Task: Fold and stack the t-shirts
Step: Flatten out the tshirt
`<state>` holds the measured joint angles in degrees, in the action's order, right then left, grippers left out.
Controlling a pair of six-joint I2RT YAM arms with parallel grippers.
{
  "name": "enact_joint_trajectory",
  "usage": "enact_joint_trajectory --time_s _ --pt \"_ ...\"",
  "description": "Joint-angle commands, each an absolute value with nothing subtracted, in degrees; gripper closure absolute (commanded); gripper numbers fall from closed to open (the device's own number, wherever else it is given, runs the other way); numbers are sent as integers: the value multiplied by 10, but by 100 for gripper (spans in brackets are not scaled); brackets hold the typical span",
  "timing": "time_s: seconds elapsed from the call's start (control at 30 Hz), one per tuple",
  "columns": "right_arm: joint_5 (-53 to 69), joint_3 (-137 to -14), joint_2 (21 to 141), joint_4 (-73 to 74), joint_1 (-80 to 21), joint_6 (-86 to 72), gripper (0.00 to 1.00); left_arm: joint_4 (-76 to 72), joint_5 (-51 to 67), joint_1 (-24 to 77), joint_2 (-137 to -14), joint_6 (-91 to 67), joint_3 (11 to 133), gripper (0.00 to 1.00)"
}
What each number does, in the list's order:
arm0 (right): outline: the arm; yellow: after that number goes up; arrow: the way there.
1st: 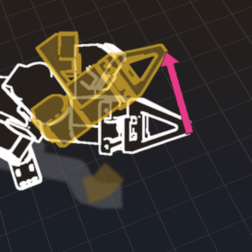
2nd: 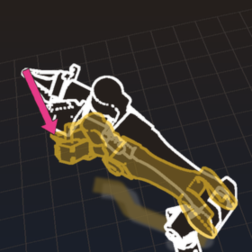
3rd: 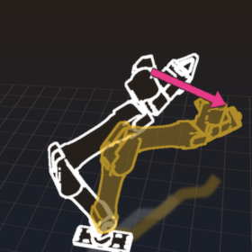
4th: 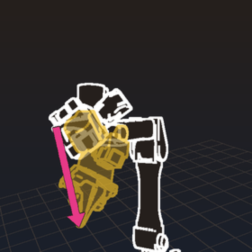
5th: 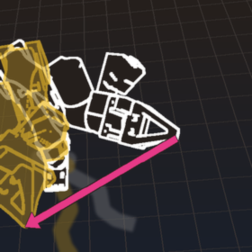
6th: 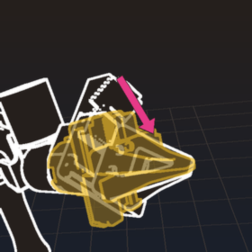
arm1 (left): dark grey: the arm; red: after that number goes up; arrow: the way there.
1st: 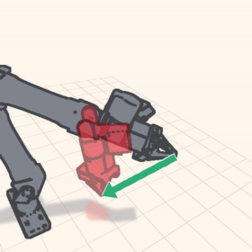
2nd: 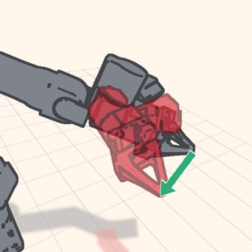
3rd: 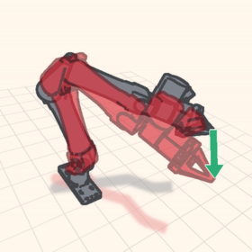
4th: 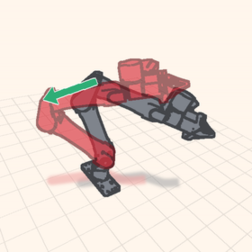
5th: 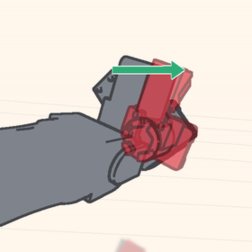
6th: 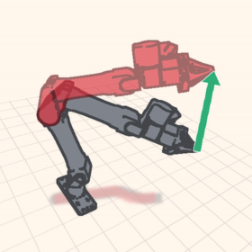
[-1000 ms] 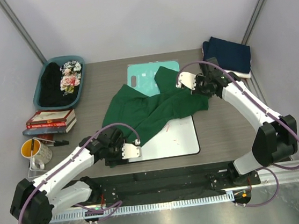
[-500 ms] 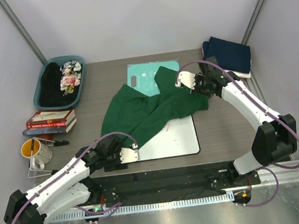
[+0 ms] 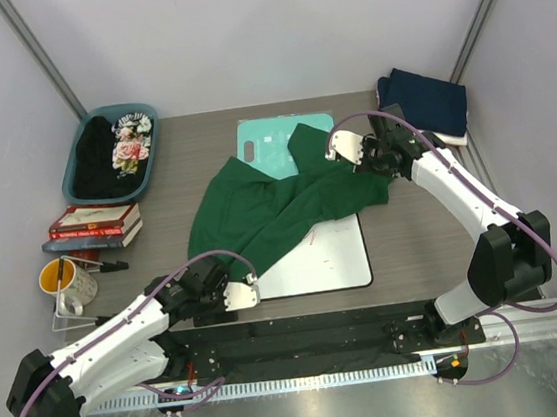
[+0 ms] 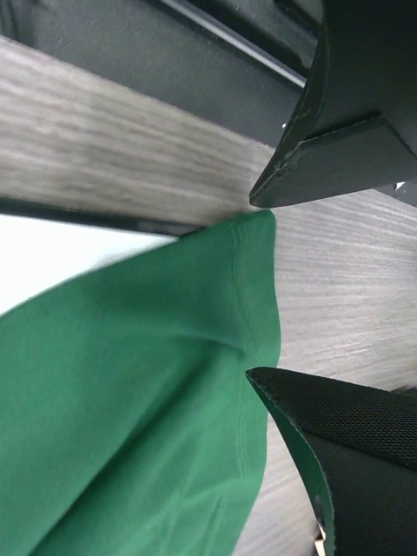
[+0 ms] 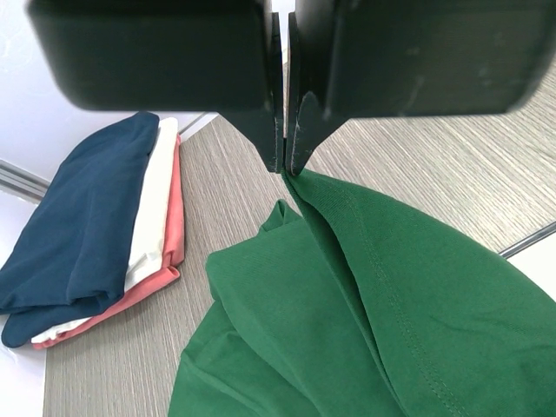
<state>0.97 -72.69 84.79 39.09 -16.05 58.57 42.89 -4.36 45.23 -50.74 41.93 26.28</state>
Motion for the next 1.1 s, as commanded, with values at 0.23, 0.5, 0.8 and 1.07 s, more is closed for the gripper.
enact_joint_trajectory --time_s 0.23,0.5,0.8,1.07 --pt "3 -755 847 381 -166 572 99 433 -25 458 -530 411 269 25" --pt "-16 -758 842 382 -168 569 99 411 -41 475 -590 392 289 29" --pt "-18 -761 838 384 -170 571 99 394 -69 483 -603 387 291 100" --pt "-25 -764 833 386 -170 582 99 453 -75 483 -547 402 372 100"
